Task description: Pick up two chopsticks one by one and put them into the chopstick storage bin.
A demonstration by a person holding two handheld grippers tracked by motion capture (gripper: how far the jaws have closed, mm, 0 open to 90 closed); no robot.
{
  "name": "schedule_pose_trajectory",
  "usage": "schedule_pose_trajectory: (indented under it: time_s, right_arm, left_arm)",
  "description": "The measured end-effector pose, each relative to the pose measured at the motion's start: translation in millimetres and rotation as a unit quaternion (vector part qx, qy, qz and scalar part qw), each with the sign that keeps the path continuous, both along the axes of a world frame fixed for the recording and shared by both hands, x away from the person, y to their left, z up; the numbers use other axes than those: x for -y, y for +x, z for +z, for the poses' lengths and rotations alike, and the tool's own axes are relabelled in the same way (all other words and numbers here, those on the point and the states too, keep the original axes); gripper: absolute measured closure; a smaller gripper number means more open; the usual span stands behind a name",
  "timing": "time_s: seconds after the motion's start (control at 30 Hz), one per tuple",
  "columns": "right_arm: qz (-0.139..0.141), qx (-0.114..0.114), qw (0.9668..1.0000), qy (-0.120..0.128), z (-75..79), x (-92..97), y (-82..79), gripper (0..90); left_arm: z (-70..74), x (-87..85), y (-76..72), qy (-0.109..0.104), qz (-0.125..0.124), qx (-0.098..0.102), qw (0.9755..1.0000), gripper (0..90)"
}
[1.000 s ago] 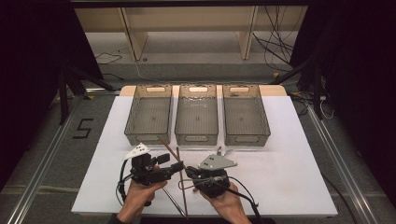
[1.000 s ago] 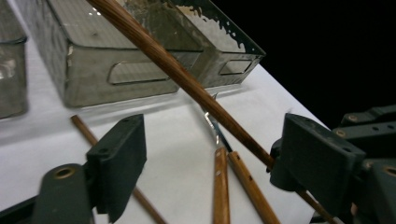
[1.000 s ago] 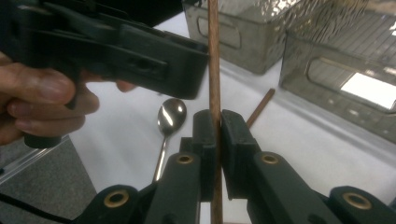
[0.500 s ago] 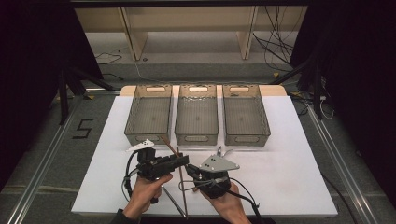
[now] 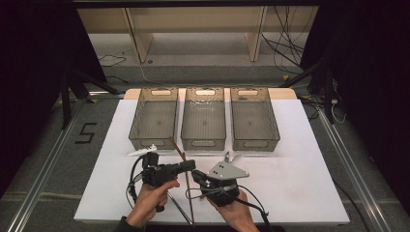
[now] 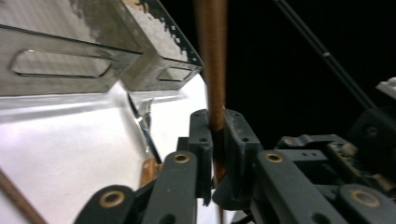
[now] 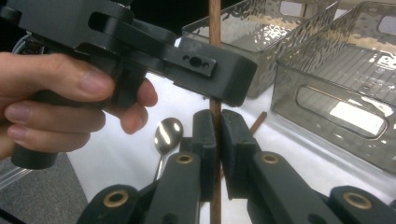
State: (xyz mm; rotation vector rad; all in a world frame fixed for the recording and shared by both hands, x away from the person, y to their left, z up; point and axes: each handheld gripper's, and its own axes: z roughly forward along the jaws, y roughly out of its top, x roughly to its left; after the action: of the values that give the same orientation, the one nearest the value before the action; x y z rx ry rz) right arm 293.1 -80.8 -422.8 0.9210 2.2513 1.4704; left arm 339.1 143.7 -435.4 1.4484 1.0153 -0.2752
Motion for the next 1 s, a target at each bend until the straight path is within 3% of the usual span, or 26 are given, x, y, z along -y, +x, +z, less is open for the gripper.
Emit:
schedule_pose_trajectory:
  time_s: [0.17, 0.33, 0.4, 0.47, 0.63, 0.73, 1.0]
  right_arm:
    - [0.002, -0.001, 0.9999, 0.010, 2.2, 2.6, -1.0, 80.1]
    - [0.020, -0.001, 0.9990, 0.039, 7.4, 19.5, -3.2, 61.8]
    - [0.019, 0.002, 0.9991, 0.039, 7.6, 28.9, -4.4, 56.3]
    - [0.010, 0.002, 0.9993, 0.036, 3.9, 44.4, -5.6, 50.1]
    - [-0.008, -0.005, 0.9993, 0.038, -3.7, 64.7, -6.3, 44.7]
    - [-0.020, -0.011, 0.9991, 0.035, -8.2, 77.5, -5.6, 40.4]
    - [-0.047, -0.005, 0.9983, 0.036, -11.1, 101.6, -7.7, 30.1]
  left_arm:
    - [5.1, -4.0, 0.4, -0.005, -0.007, 0.005, 0.9999, 84.3]
    - [16.4, -21.7, 6.2, -0.004, 0.010, 0.016, 0.9998, 84.3]
    - [20.2, -30.2, 10.5, 0.000, 0.015, 0.019, 0.9997, 84.3]
    - [24.5, -37.4, 15.2, 0.004, 0.022, 0.021, 0.9995, 84.3]
    - [38.6, -52.3, 28.7, 0.022, 0.026, 0.028, 0.9990, 84.3]
    - [48.7, -61.7, 41.1, 0.018, 0.032, 0.025, 0.9990, 84.2]
    - [81.8, -80.5, 72.5, 0.057, 0.053, 0.041, 0.9961, 84.2]
